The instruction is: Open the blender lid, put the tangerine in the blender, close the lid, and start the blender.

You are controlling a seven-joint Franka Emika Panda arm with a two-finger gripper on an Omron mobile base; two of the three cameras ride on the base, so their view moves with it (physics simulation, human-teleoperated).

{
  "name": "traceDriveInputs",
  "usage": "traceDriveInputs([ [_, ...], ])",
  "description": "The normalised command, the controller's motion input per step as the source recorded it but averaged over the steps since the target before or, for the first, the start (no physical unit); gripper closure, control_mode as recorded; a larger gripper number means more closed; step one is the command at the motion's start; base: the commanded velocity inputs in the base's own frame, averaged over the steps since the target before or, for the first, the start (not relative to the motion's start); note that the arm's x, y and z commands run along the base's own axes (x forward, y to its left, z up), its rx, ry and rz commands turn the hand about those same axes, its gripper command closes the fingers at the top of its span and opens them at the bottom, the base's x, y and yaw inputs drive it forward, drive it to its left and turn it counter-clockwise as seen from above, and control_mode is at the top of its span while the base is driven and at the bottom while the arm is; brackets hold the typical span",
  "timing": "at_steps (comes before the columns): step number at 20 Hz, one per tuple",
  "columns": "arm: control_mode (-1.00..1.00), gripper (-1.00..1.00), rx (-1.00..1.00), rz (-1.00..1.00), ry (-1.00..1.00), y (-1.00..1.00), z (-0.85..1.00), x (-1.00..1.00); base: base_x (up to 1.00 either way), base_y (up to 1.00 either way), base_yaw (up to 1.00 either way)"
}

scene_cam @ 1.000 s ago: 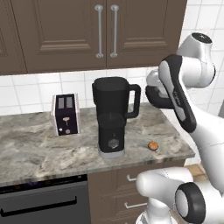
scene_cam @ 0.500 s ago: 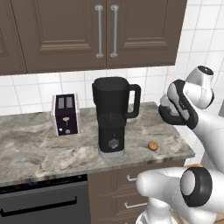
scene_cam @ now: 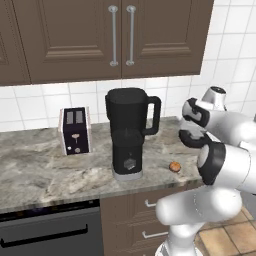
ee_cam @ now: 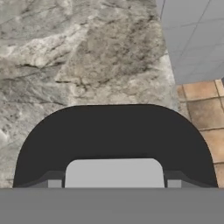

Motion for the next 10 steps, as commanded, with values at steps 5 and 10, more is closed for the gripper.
traceDriveInputs([
  [5,-1.0,1.0,0.0,0.01,0.04,-0.14,-0.47,0.37,0.0,0.0,0.0],
  [10,-1.0,1.0,0.0,0.0,0.0,-0.02,-0.51,0.41,0.0,0.0,0.0],
])
